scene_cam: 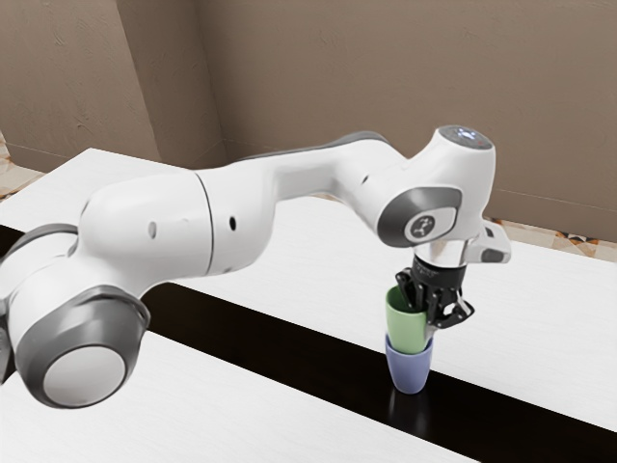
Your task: Place the left cup onto the right cup
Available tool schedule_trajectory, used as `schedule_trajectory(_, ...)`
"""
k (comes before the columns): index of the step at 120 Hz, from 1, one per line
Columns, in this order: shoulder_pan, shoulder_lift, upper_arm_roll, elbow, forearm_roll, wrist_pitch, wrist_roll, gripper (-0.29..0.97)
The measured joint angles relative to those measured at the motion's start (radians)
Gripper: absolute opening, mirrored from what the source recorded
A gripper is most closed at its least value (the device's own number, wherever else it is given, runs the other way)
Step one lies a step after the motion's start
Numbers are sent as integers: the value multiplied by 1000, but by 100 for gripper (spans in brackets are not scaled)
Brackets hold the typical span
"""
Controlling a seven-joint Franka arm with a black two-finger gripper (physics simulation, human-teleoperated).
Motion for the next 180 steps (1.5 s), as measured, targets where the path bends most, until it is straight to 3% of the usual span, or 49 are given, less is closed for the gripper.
schedule_trajectory(21, 0, 8, -4, 2, 0, 2, -3, -10)
schedule_trajectory(47, 1, 7, -11, 2, -8, 1, -17, 36)
schedule_trajectory(74, -1, -1, -12, 22, -8, -8, -30, 56)
schedule_trajectory(103, -2, -35, -12, 38, -4, -44, -44, 63)
schedule_trajectory(145, 2, -201, -26, 20, -9, -127, -69, 66)
schedule_trajectory(165, 76, -323, -29, -65, -9, -218, -2, 66)
schedule_trajectory(180, 178, -494, -55, -247, -8, -228, 74, 66)
